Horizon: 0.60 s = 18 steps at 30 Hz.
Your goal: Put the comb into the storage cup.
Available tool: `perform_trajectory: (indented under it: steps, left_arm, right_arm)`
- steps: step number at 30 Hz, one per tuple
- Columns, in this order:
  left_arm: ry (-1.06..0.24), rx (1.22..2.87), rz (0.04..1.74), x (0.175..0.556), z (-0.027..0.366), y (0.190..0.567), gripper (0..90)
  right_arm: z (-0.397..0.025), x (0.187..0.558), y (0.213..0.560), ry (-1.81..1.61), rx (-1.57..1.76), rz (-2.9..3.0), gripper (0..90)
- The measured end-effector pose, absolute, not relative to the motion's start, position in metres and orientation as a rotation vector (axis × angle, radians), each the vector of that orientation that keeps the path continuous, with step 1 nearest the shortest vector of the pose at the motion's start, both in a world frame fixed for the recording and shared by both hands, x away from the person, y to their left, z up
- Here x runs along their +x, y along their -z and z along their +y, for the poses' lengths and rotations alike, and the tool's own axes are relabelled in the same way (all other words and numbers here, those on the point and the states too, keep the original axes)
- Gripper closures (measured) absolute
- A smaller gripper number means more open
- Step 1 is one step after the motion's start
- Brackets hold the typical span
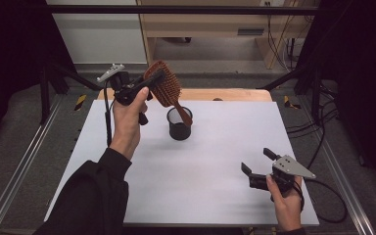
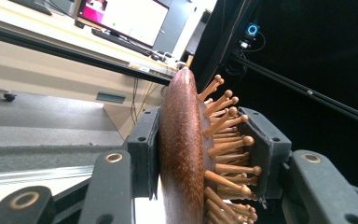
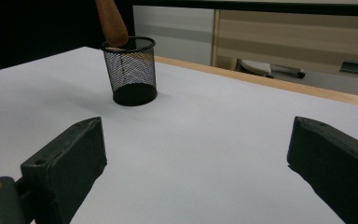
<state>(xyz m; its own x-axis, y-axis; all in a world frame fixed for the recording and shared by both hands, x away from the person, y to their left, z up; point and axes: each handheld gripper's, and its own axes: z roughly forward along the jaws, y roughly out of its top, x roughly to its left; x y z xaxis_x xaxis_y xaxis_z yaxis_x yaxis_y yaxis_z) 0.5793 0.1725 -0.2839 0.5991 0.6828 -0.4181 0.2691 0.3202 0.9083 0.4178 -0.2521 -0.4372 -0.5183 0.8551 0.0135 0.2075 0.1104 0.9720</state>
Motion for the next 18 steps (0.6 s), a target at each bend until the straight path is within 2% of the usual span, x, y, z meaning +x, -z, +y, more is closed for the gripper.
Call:
perform_trajectory:
  steps: [18]
  left_arm:
    - [-0.379, 1.241, 0.946, 0.594, 0.176, 0.286, 52.2]
  right_arm:
    - [-0.251, 0.418, 0.438, -1.433, 1.026, 1.830, 4.7]
